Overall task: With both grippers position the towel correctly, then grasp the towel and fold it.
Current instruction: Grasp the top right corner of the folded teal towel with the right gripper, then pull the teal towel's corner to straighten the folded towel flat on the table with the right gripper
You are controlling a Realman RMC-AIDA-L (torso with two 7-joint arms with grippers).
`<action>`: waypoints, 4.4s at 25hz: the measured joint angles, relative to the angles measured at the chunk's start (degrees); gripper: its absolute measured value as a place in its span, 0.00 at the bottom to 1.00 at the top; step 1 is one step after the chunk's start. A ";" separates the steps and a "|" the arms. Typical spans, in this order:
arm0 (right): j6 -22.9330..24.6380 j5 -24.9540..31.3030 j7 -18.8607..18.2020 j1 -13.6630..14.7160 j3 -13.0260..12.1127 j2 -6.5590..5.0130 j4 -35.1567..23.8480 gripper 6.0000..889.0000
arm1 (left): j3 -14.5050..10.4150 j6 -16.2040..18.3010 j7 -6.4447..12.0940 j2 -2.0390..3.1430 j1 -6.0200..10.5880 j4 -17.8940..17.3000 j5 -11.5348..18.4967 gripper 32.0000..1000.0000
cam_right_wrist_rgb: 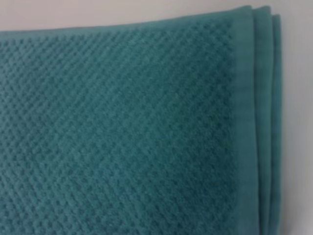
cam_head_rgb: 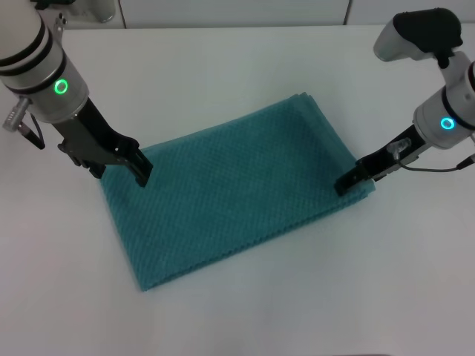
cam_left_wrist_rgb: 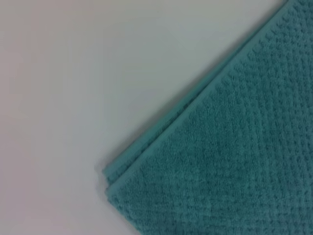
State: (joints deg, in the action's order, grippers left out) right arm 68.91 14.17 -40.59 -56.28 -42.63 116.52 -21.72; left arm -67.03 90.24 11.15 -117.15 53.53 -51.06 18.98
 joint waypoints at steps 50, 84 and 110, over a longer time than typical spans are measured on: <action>-6.59 2.11 -4.62 2.27 0.18 -0.17 1.33 0.07 | 0.10 -0.36 0.65 -0.01 -0.03 0.09 0.70 0.78; 2.01 3.46 -5.60 3.92 -0.42 1.65 -6.20 0.03 | 0.41 -1.13 1.28 0.26 -0.85 -0.01 0.70 0.78; 7.64 8.93 -7.36 5.14 -7.13 2.57 -3.18 0.03 | 3.35 -1.74 2.63 0.35 -1.71 0.51 0.70 0.78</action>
State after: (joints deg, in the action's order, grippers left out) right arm 76.55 23.10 -47.95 -51.14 -49.76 119.09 -24.91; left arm -63.68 88.50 13.77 -116.80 51.82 -50.55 19.69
